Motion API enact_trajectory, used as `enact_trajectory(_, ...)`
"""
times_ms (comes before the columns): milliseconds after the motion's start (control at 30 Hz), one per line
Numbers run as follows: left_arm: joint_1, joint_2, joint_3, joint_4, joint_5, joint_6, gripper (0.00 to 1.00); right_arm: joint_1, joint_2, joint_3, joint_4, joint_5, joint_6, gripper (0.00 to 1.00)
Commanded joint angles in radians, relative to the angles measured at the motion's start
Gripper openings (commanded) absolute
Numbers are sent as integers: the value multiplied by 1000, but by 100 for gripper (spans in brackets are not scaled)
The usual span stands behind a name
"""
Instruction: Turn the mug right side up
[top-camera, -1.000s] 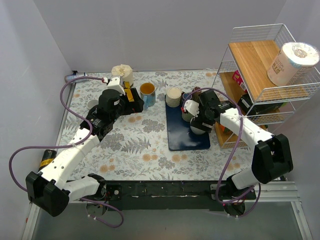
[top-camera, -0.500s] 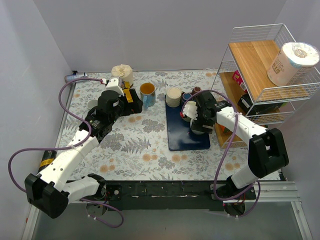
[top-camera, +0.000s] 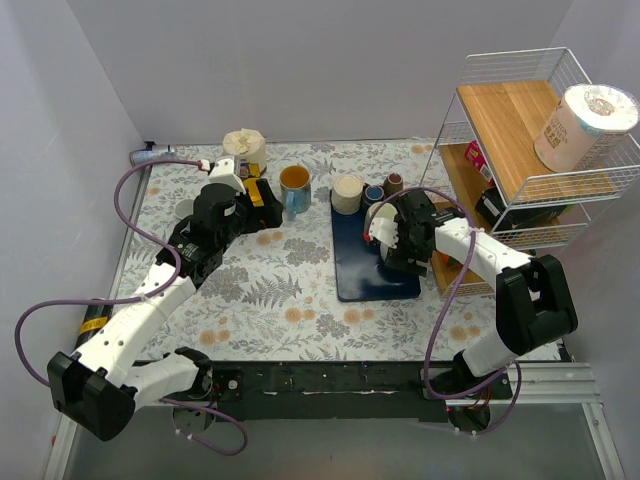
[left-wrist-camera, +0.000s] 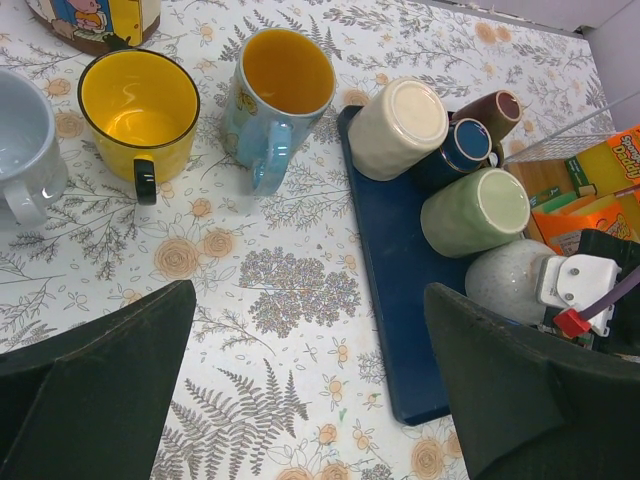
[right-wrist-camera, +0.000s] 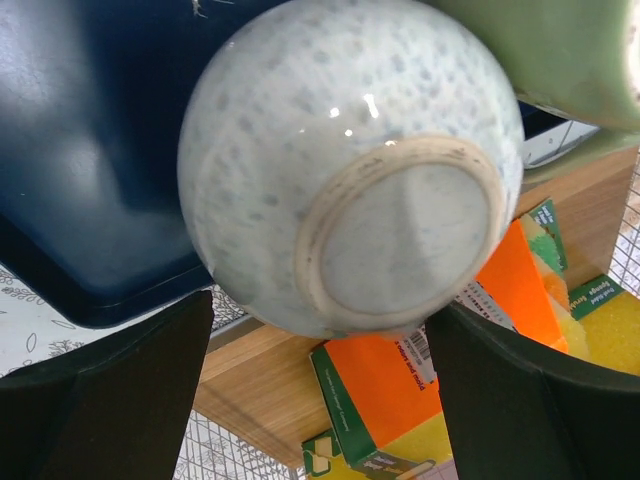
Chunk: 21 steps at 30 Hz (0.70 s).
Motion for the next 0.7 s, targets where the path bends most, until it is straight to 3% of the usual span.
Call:
enact_trajectory(0, -4, -30, -9, 3, -19, -2, 98, -3, -22, -4, 4, -46, -31, 91)
enact_trajectory(267, -4, -47, -26, 3, -19, -11, 98, -2, -40, 2, -26, -72, 33, 84)
enact_trajectory(433, -4, -55, -36, 3, -19, -16, 98, 6, -50, -10, -43, -89, 72, 56)
enact_trajectory(667, -4, -56, -44, 3, -15, -20, 98, 20, -57, -30, -34, -85, 103, 41)
